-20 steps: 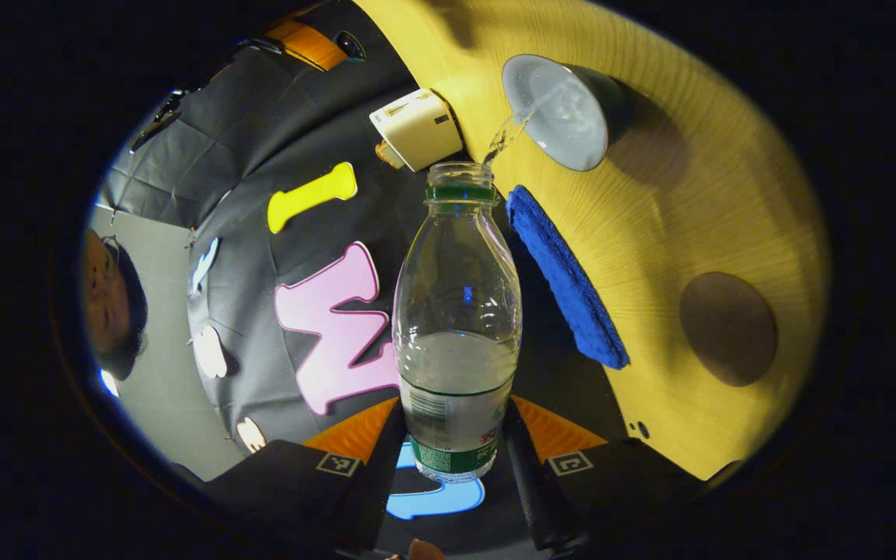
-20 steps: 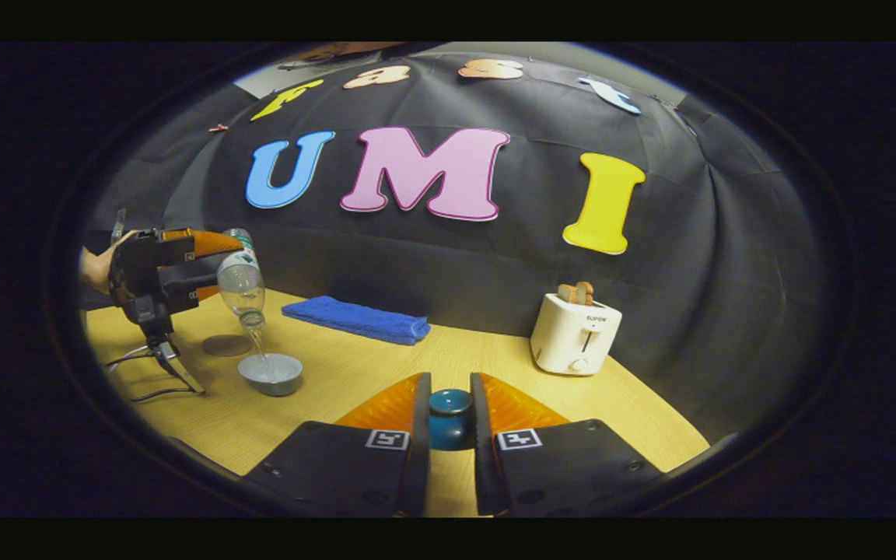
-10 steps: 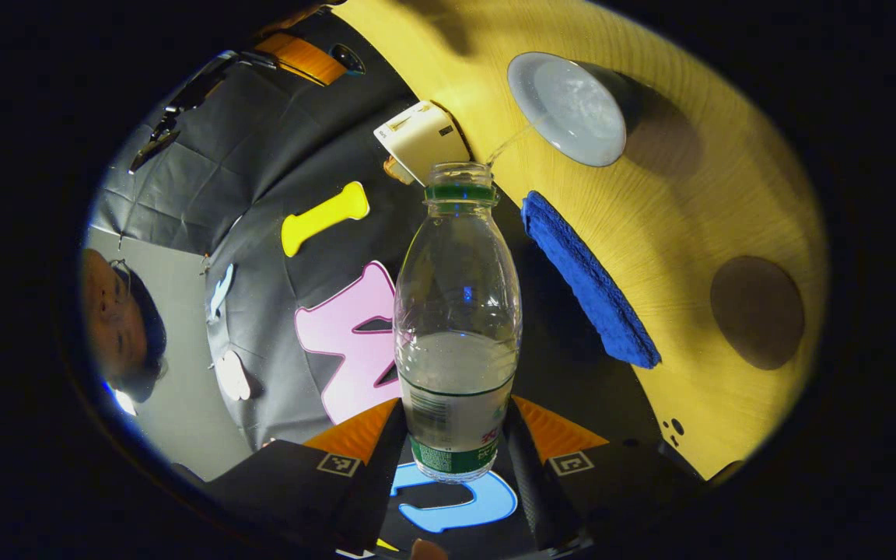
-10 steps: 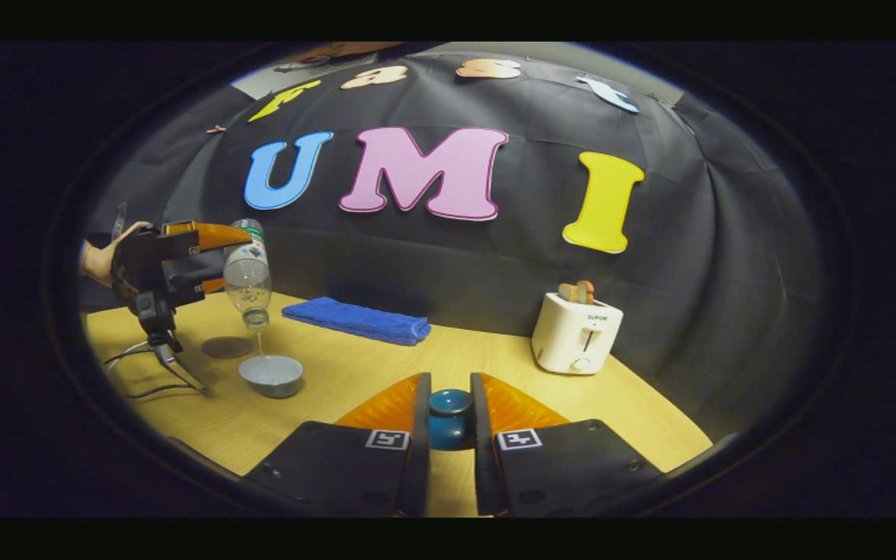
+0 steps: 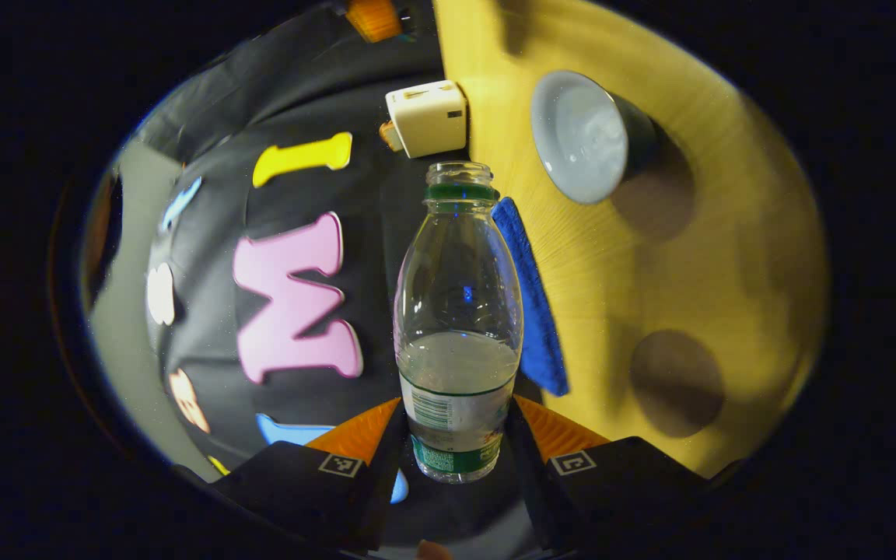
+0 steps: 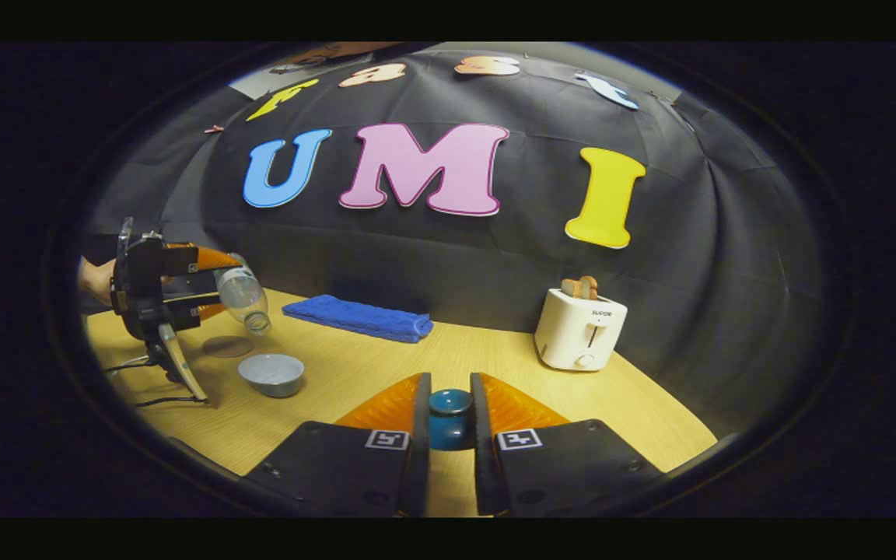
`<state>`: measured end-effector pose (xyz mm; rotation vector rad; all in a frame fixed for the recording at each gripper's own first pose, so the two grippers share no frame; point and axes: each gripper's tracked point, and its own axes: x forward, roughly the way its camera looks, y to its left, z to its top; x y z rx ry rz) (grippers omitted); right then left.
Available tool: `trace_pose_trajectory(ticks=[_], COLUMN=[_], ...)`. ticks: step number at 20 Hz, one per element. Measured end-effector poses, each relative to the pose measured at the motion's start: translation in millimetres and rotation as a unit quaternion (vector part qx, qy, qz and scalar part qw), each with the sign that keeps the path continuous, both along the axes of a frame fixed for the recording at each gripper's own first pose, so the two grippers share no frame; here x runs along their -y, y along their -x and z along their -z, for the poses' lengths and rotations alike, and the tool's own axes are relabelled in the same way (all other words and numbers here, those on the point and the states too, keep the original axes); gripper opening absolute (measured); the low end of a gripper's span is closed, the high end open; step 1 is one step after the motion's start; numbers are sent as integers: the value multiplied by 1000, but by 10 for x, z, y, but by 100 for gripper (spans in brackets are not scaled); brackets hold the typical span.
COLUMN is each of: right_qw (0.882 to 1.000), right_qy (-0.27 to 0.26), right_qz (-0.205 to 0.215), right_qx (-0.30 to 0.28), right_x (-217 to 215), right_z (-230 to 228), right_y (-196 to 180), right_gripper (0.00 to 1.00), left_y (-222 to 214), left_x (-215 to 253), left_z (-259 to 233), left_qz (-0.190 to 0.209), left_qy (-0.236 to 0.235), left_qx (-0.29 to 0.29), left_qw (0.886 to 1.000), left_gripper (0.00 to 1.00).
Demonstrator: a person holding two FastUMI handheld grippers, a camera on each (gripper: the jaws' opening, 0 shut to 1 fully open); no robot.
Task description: Open the teacup lid with one hand, grasp the water bottle and pour water into the teacup with the other hand; after pouring, place the water bottle on the coaster and then close the teacup lid.
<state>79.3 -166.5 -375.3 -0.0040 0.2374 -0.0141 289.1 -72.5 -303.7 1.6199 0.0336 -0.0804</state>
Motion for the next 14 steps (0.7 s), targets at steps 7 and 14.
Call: trace_pose_trajectory(ticks=[7,14], right_qw=[1000,1000], right_qy=[1,-2], right_qz=[-6,-13], right_qx=[-1,-1], right_x=[-102,-199], right_z=[10,-2], right_y=[-51,-73], right_gripper=[31,22], left_y=[227,263], left_x=[83,16], left_z=[252,-150], left_qz=[-51,-50], left_qy=[390,672], left_qx=[-95,-97], left_qw=[915,733], left_gripper=[72,72])
